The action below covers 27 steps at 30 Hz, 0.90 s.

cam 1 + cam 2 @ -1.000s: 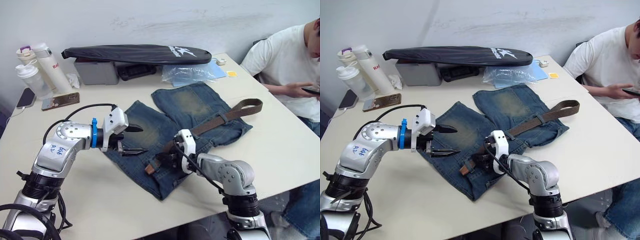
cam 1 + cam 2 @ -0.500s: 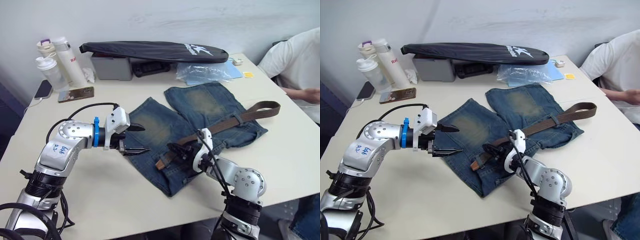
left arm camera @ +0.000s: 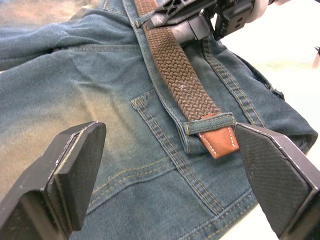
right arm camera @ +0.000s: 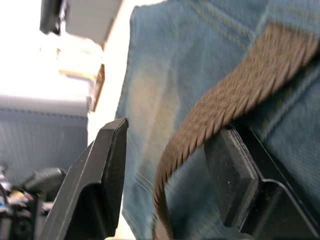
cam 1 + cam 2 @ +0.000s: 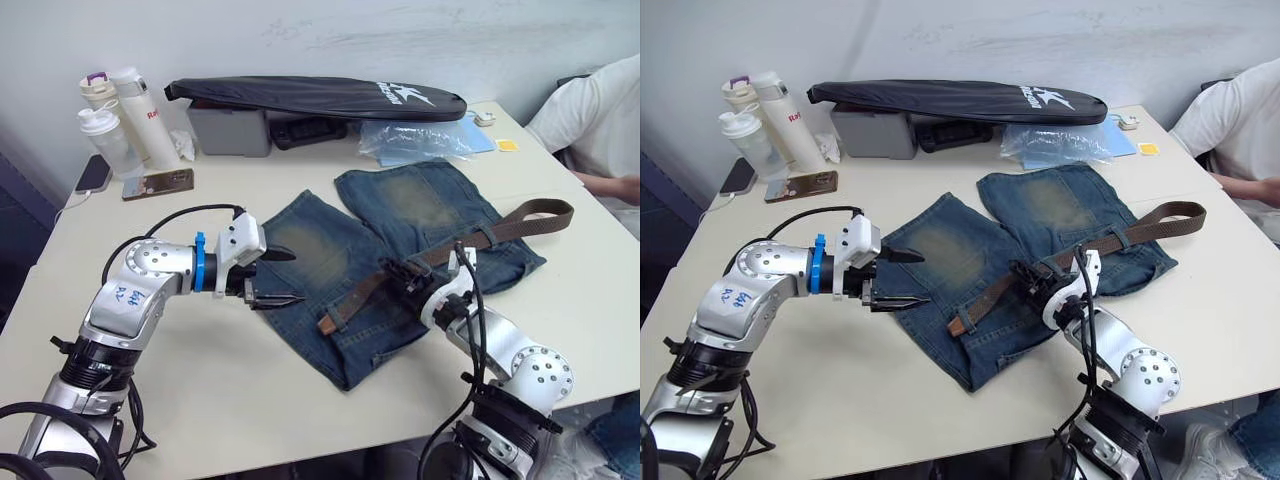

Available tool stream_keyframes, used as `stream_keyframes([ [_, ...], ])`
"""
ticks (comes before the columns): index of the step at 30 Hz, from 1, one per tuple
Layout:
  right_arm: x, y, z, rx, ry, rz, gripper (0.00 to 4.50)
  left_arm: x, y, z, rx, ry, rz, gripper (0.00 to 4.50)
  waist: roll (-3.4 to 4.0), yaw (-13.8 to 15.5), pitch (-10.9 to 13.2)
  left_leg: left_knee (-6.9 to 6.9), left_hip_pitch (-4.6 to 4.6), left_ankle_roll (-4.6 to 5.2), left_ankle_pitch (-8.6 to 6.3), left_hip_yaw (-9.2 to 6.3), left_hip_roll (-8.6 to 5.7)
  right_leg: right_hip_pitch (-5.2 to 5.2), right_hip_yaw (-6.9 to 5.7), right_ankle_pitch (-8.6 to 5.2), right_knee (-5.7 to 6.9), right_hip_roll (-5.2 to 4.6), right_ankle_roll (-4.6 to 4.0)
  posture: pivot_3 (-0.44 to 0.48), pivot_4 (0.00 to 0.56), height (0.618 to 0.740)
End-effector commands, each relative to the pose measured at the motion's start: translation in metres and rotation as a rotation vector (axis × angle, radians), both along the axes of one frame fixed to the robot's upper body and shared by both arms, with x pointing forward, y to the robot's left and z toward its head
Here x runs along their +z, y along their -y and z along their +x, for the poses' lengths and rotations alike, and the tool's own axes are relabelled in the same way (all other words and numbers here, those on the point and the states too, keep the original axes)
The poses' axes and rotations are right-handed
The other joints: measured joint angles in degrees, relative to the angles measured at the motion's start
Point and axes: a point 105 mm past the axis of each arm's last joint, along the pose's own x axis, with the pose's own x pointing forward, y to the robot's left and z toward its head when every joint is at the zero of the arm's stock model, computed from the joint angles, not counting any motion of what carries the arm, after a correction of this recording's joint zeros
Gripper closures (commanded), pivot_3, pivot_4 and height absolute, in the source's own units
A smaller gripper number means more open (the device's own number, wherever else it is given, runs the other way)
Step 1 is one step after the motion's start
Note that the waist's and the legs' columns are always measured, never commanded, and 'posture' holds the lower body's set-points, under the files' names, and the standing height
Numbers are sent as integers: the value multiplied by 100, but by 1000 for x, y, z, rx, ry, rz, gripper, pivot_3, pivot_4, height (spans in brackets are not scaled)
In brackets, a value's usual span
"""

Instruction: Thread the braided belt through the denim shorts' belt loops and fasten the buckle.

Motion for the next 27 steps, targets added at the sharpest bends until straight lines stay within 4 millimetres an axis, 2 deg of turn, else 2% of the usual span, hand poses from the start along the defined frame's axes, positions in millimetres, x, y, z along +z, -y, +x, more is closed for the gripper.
stream_keyframes([
  [1, 17, -12, -1, 28, 39, 68, 3253, 7, 0, 2, -8, 37, 2, 0, 1, -1, 1, -2, -3, 1, 1, 0, 3, 0, 3, 0, 2, 2, 0, 0, 150, 622],
  [3, 14, -15, -4, 37, 16, 69, 4181, 7, 0, 2, -9, 37, 3, 0, -2, -3, 3, -6, -6, 2, 1, -2, 6, 0, 5, -1, 3, 5, 1, 0, 150, 622],
  [4, 11, -17, -6, 47, 3, 62, 4434, 7, 0, 2, -9, 37, 4, 0, -4, -5, 5, -7, -10, 5, 2, -4, 10, 1, 5, -1, 4, 8, 2, 0, 150, 622],
  [12, -15, -32, -15, 107, -88, 0, 4434, 7, 1, 2, -12, 37, 7, 0, -6, -10, 5, -4, -17, 11, 6, -2, 55, 1, 1, -2, 3, 29, 3, 0, 150, 622],
  [21, -35, -74, -30, 325, -81, -203, 4434, 5, 2, 0, -22, 28, 12, 0, -44, -36, -3, -4, -5, 12, 6, -1, 77, 5, 2, -2, -3, 70, 3, 0, 150, 622],
  [24, -40, -74, -30, 342, -82, -249, 4434, 4, 3, -1, -27, 29, 15, 0, -59, -89, -15, 0, 0, 12, 6, -8, 91, 6, 15, -2, -3, 107, 2, 0, 150, 622],
  [27, -42, -66, -31, 359, -62, -327, 4434, 4, 3, -1, -30, 29, 18, 0, -59, -128, -15, -3, 2, 14, 5, -13, 99, 5, 16, -3, 0, 121, 1, 0, 150, 622],
])
